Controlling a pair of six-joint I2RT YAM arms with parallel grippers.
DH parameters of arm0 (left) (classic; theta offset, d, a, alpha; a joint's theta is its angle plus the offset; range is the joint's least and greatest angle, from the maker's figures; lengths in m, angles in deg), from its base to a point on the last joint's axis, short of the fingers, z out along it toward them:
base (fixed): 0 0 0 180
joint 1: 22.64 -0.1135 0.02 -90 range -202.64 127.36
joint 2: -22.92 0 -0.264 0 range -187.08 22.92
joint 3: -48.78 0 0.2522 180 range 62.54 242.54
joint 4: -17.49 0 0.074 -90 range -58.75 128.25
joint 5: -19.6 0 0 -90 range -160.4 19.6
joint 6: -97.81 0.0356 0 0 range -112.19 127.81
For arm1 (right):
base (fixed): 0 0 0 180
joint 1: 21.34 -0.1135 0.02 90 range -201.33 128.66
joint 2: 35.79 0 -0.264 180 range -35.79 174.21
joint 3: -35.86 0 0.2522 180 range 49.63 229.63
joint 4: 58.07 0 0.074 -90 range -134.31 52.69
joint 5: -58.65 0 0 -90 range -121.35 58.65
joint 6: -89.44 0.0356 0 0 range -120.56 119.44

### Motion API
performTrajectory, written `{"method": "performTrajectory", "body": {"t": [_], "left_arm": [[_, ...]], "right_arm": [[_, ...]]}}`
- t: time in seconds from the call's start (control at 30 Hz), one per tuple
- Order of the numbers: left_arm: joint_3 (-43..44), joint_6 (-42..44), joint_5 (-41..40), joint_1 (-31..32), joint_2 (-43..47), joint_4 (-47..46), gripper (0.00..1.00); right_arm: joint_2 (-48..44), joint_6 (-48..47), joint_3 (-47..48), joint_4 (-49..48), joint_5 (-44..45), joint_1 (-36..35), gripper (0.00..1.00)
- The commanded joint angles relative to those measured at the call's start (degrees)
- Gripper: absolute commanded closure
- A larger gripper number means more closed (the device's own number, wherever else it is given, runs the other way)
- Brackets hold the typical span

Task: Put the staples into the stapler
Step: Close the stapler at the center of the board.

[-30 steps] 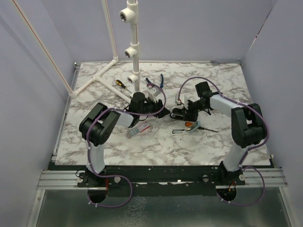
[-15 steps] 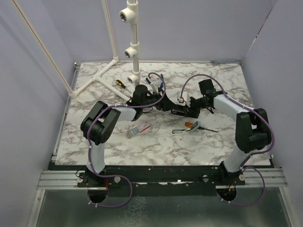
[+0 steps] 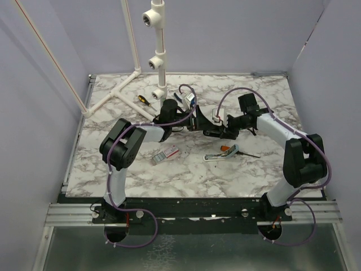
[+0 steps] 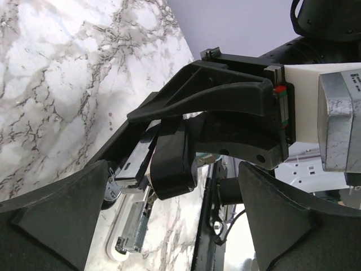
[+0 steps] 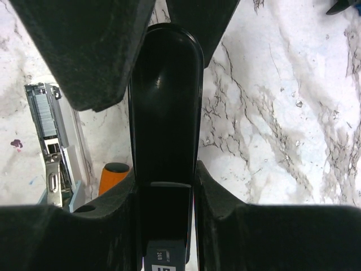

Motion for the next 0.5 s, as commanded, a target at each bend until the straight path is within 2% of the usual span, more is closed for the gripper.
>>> {"method": "performTrajectory", "body": {"t": [0.0, 0.47], "left_arm": [[1.02, -0.56, 1.61, -0.19, -0.71, 0.59, 0.01], [2.17, 0.13, 2.76, -1.2, -1.01, 0.64, 0.01]], "right_arm": [[-2.81, -1.72, -0.08, 1.6, -4.35, 0.38, 0.97], [-2.24, -3.27, 0.01, 4.11, -5.35, 0.38, 0.97]]}}
